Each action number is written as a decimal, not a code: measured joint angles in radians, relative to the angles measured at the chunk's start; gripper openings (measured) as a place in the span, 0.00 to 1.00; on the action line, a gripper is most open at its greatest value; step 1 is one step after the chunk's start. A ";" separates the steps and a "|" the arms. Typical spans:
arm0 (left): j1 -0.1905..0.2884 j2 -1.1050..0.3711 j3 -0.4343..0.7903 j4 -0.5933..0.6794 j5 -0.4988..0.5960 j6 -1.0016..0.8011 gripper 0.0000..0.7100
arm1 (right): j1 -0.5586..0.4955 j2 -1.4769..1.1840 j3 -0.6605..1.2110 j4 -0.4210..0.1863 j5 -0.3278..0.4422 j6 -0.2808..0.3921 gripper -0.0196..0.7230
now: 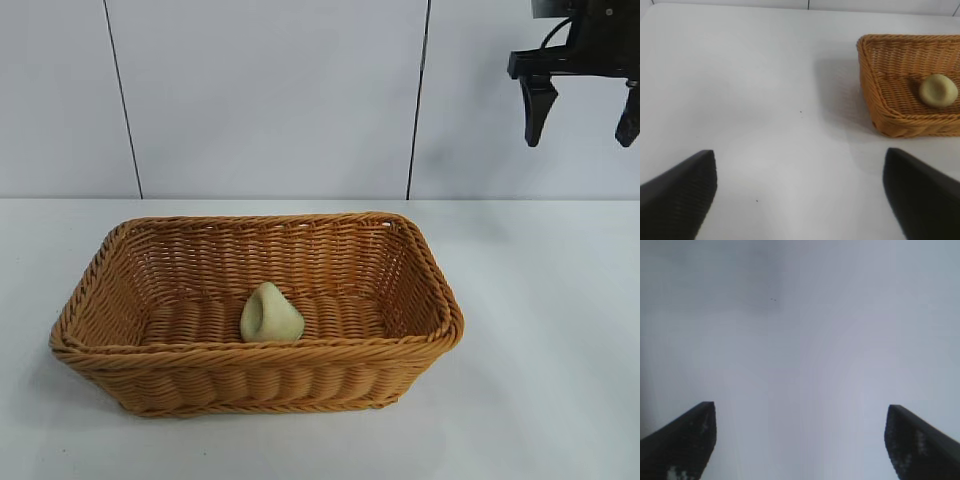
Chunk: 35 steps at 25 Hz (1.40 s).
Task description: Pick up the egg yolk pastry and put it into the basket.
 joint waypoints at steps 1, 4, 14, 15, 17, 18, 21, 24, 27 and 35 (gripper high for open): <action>0.000 0.000 0.000 0.000 0.000 0.000 0.98 | -0.001 0.000 0.001 0.003 0.000 -0.001 0.88; 0.000 0.000 0.000 0.000 0.000 0.000 0.98 | -0.001 -0.022 0.058 0.014 -0.001 -0.015 0.88; 0.000 0.000 0.000 0.000 0.000 0.000 0.98 | -0.001 -0.423 0.571 0.018 -0.001 -0.071 0.88; 0.000 0.000 0.000 0.000 0.000 0.000 0.98 | -0.001 -0.478 0.631 0.018 0.000 -0.073 0.88; 0.000 0.000 0.000 0.000 0.000 0.000 0.98 | -0.001 -0.578 0.736 0.018 0.001 -0.079 0.88; 0.000 0.000 0.000 0.000 0.000 0.000 0.98 | -0.001 -0.633 0.791 0.018 0.001 -0.079 0.88; 0.000 0.000 0.000 0.000 0.000 0.000 0.98 | -0.001 -0.789 0.942 0.018 0.002 -0.080 0.88; 0.000 0.000 0.000 0.000 0.000 0.000 0.98 | -0.001 -0.897 1.038 0.018 -0.010 -0.085 0.88; 0.000 0.000 0.000 0.000 0.000 0.000 0.98 | -0.001 -1.051 1.188 0.018 -0.057 -0.102 0.88; 0.000 0.000 0.000 0.000 0.000 0.000 0.98 | -0.001 -1.505 1.482 0.028 -0.176 -0.113 0.88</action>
